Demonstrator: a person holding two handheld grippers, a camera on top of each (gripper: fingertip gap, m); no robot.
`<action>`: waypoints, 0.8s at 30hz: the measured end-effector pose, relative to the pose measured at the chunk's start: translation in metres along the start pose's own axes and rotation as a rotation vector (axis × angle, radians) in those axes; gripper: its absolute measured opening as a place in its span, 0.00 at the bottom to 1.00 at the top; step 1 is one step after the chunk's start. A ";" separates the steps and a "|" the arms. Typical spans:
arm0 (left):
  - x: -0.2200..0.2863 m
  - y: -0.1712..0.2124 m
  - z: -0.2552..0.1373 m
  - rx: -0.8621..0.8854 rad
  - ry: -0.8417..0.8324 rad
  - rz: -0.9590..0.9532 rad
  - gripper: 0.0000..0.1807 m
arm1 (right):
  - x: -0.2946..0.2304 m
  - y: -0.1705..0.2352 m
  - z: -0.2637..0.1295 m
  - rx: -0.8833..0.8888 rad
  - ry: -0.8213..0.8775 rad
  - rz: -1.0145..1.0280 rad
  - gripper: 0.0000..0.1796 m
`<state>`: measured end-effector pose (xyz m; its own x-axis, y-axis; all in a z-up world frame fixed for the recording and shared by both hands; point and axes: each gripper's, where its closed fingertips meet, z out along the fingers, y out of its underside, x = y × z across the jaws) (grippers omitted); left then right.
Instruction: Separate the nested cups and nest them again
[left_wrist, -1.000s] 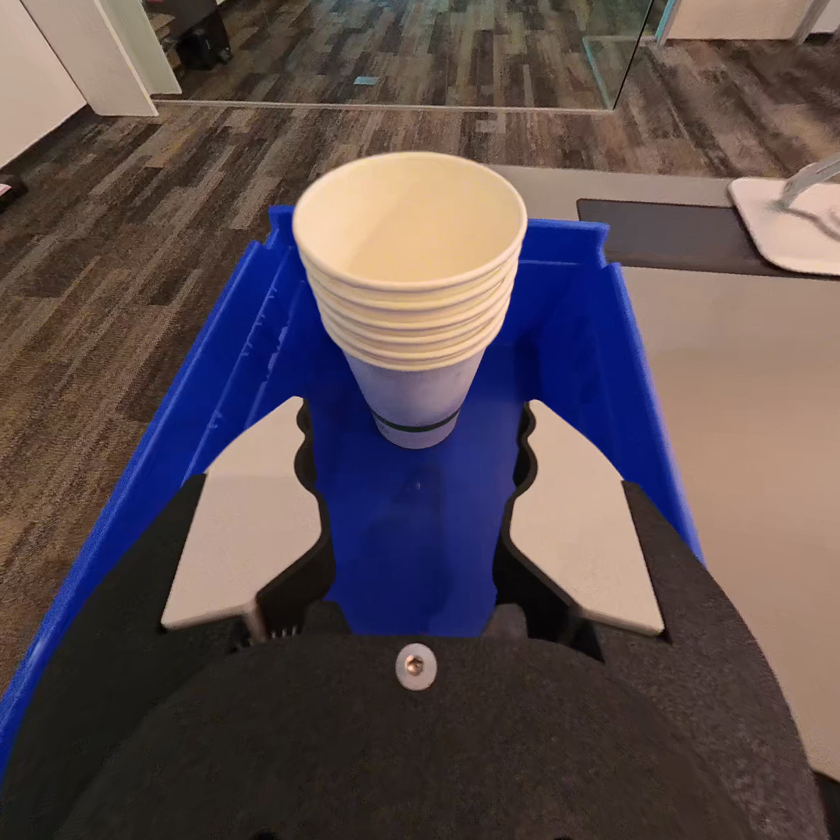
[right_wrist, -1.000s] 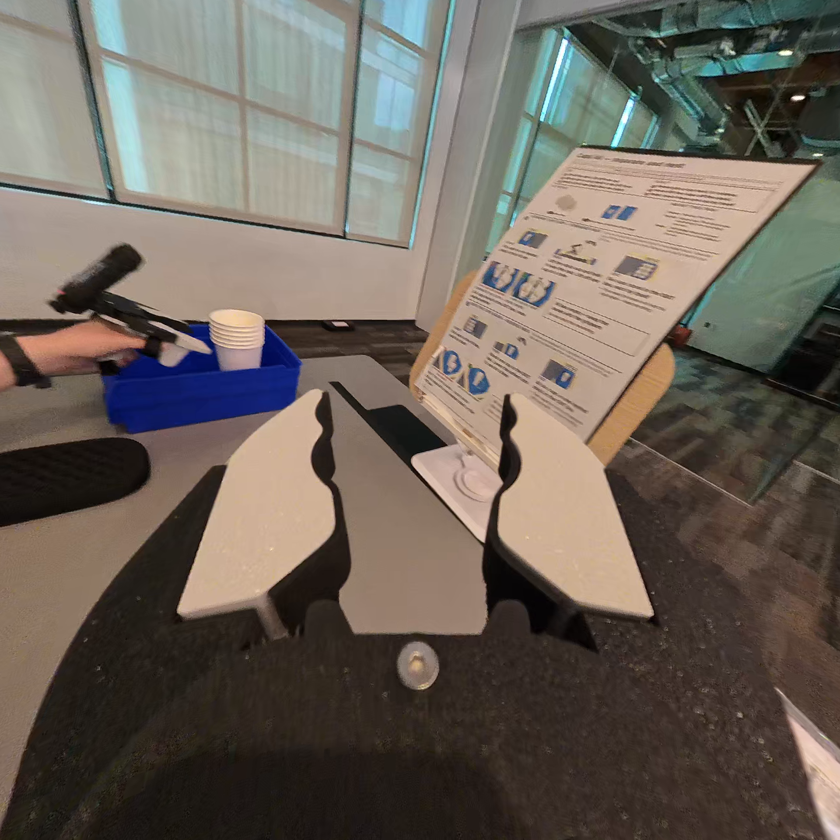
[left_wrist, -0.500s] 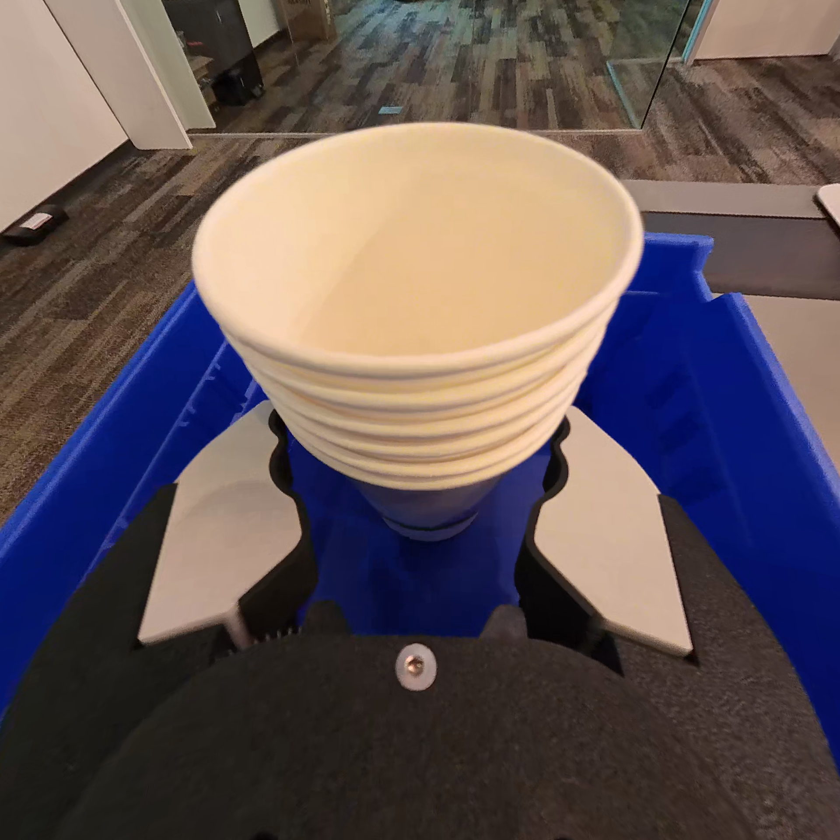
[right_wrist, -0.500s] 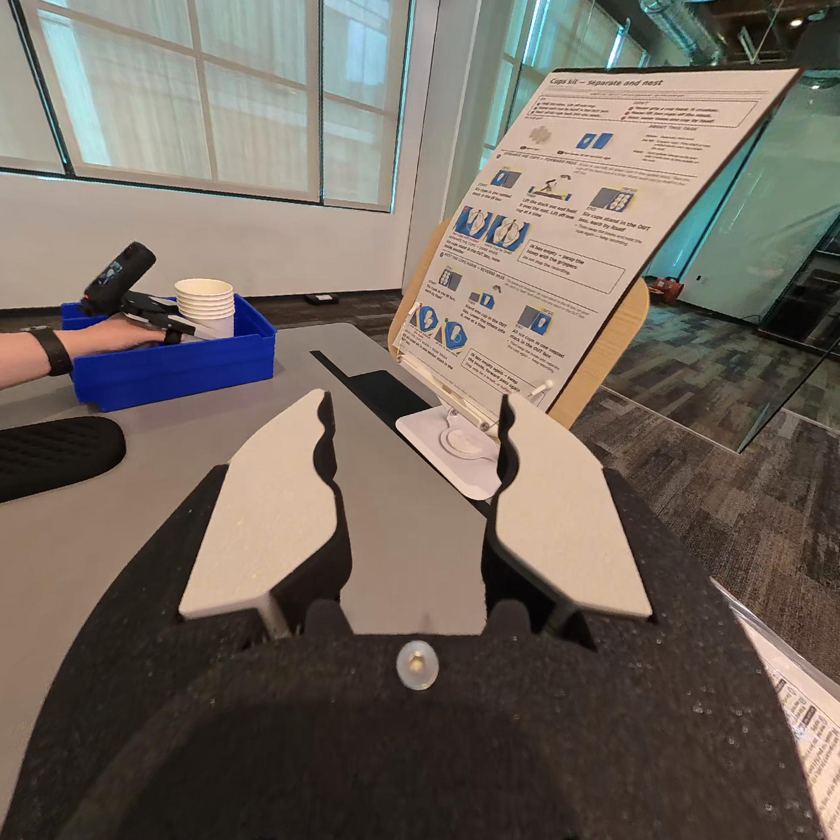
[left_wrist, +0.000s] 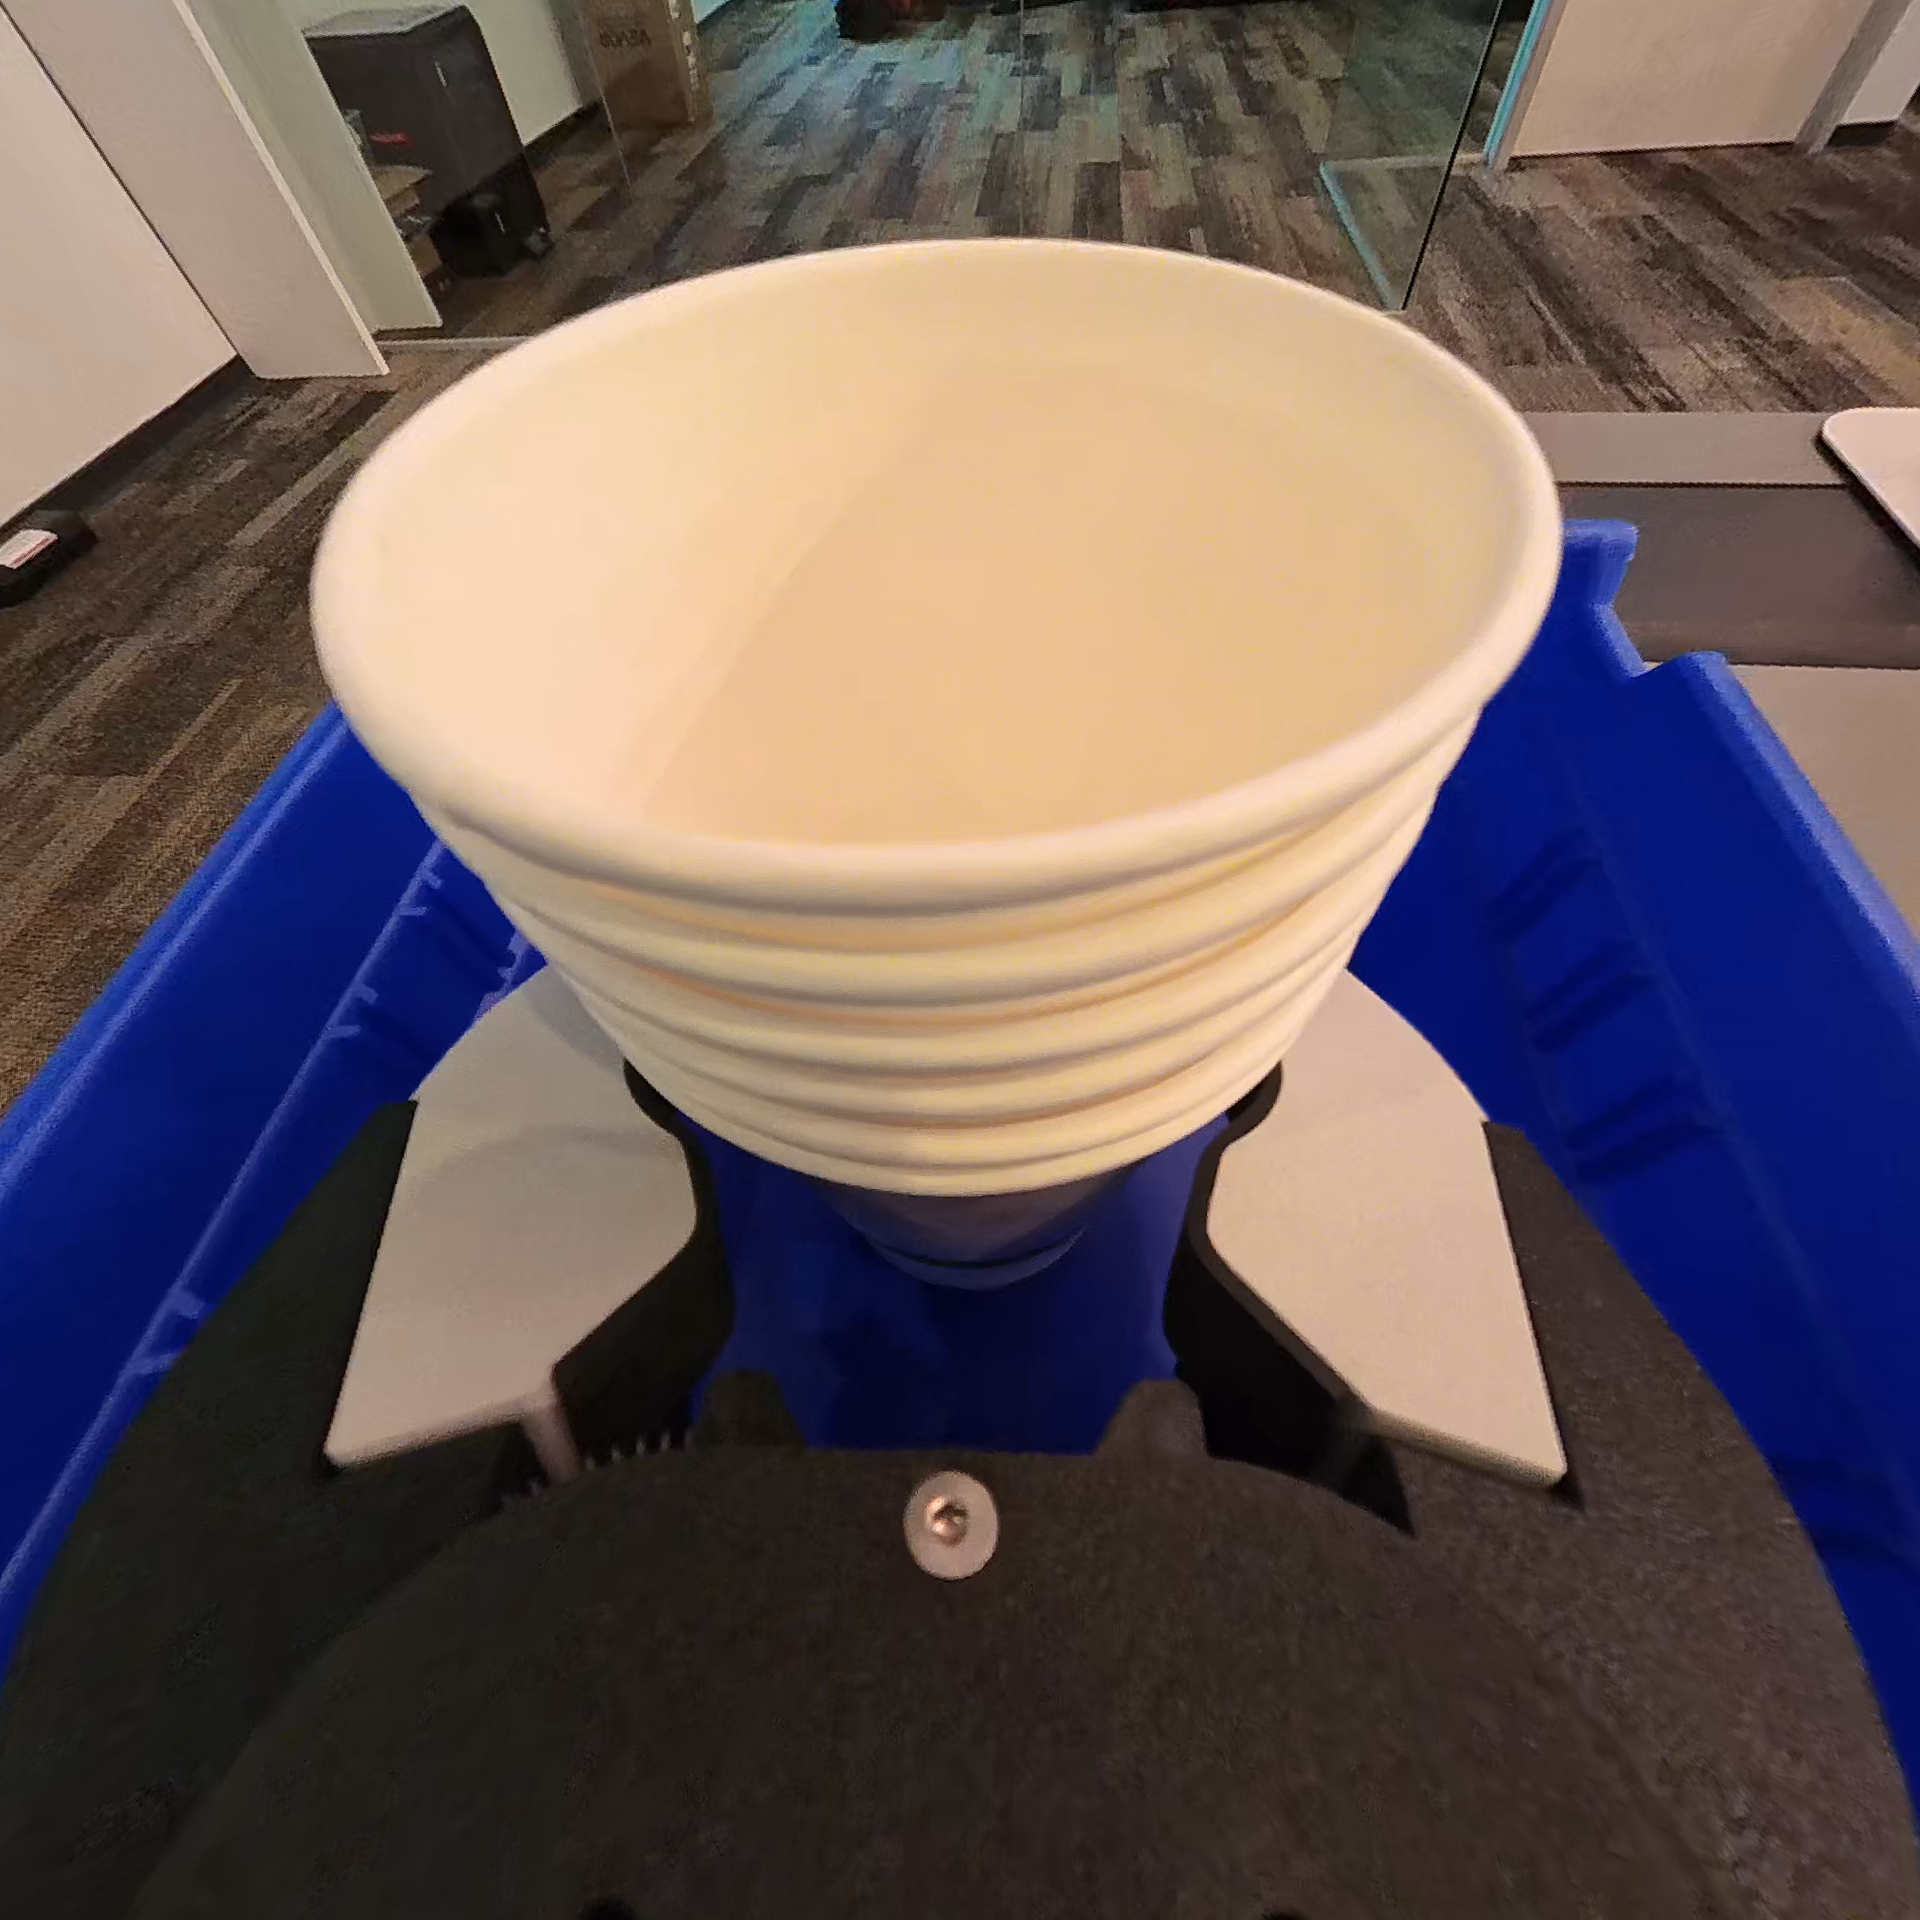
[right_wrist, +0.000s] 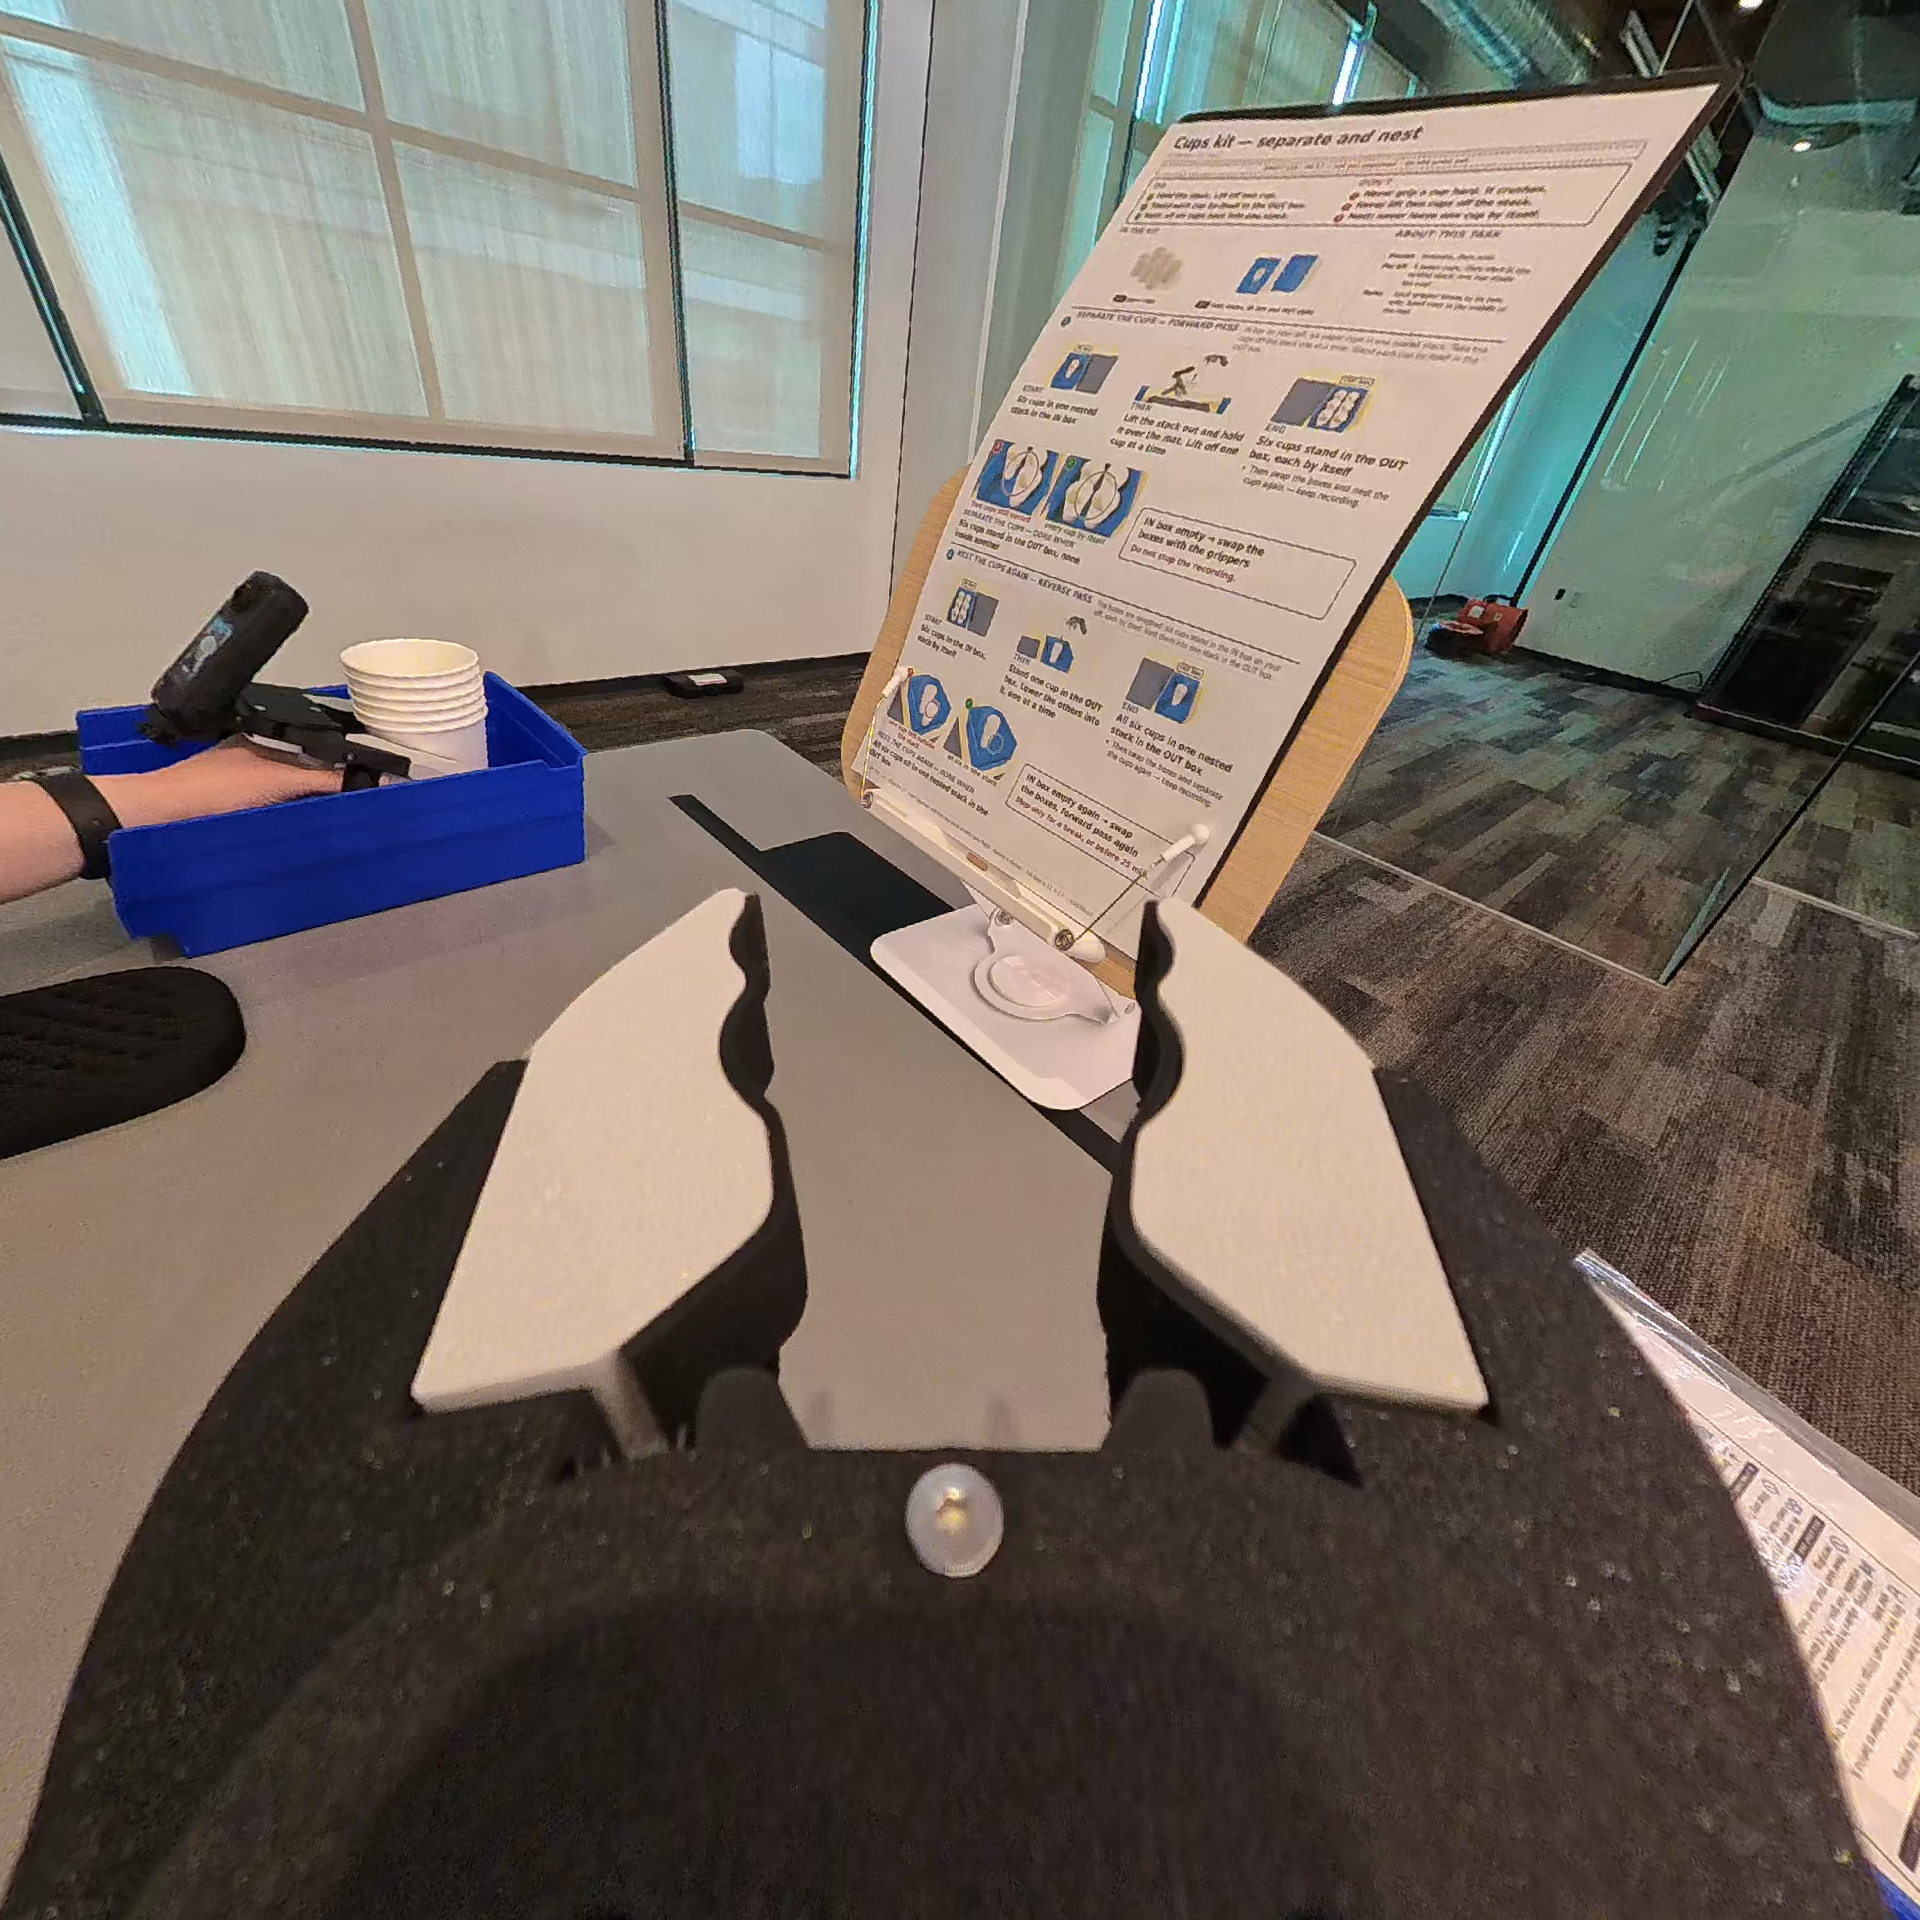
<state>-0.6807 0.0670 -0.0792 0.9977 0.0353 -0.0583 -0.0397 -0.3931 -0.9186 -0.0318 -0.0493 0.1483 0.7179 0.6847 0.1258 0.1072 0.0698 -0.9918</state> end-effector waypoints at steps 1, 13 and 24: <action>-0.001 0.001 -0.001 -0.006 -0.002 -0.001 0.58 | 0.000 0.001 0.000 -0.003 0.001 0.002 0.37; -0.005 0.000 -0.006 0.049 0.042 -0.098 0.51 | 0.000 0.010 0.004 -0.046 -0.004 -0.004 0.37; 0.000 -0.005 -0.010 0.047 0.112 -0.119 0.51 | 0.003 0.017 0.005 -0.074 0.001 -0.003 0.37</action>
<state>-0.6800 0.0602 -0.0704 0.9953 -0.0249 0.0937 0.0792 -0.3490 -0.9338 -0.0307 -0.0424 0.1318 0.7182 0.6838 0.1287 0.1595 0.0182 -0.9870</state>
